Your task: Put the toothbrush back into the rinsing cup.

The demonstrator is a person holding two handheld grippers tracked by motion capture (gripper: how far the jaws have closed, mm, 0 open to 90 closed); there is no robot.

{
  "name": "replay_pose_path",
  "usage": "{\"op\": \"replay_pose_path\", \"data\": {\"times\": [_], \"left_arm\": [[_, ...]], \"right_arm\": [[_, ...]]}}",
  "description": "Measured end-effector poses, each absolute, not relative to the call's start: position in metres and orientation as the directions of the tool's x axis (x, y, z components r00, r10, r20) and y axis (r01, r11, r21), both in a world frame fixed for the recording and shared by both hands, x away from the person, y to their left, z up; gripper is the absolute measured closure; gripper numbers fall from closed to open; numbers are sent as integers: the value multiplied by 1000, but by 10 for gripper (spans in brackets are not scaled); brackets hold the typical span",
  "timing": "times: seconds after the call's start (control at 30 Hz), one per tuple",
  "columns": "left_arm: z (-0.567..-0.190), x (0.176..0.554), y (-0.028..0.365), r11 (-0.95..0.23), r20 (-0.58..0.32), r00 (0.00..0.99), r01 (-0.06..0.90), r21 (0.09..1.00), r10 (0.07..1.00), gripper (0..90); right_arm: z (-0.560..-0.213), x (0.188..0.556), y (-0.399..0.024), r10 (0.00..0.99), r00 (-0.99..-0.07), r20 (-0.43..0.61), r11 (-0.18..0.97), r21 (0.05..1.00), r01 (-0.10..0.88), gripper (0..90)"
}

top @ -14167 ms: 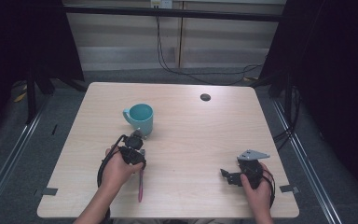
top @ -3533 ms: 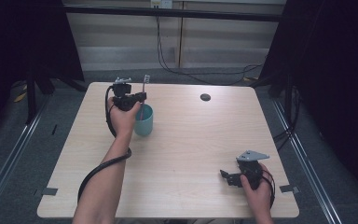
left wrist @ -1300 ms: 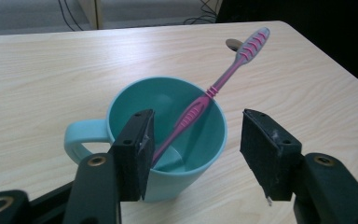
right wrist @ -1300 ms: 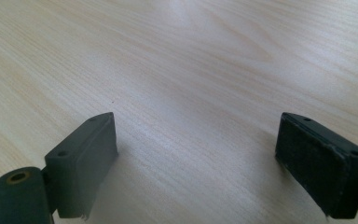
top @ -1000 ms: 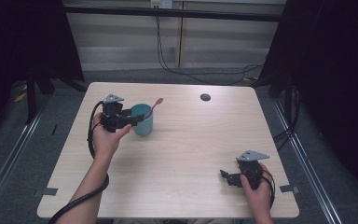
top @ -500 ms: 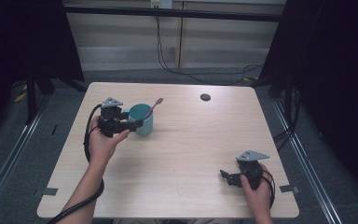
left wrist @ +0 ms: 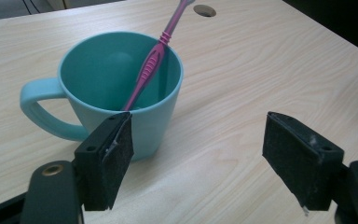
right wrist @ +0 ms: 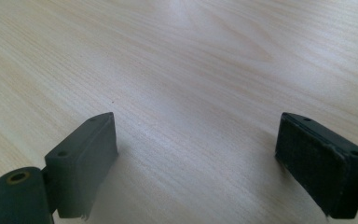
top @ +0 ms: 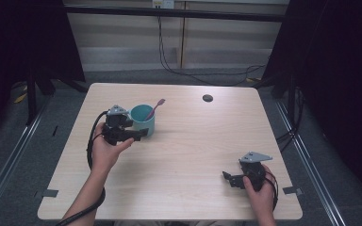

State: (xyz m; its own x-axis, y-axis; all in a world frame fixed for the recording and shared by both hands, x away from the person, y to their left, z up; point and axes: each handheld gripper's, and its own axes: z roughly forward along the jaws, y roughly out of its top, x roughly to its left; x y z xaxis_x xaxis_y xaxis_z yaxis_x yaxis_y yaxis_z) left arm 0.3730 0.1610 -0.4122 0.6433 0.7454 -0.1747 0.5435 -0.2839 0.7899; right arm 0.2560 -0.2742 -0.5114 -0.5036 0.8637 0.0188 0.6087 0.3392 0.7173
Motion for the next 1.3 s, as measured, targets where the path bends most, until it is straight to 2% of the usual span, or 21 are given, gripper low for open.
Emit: {"op": "replay_pose_path", "data": {"times": [0.67, 1.3], "left_arm": [[-425, 357, 149, -325, -159, 685, 521, 789, 711, 182], [-448, 345, 138, -376, -144, 719, 511, 773, 680, 182]], "right_arm": [[-511, 256, -274, 864, -503, 19, 339, 717, 609, 121], [-511, 256, -274, 864, -503, 19, 339, 717, 609, 121]]}}
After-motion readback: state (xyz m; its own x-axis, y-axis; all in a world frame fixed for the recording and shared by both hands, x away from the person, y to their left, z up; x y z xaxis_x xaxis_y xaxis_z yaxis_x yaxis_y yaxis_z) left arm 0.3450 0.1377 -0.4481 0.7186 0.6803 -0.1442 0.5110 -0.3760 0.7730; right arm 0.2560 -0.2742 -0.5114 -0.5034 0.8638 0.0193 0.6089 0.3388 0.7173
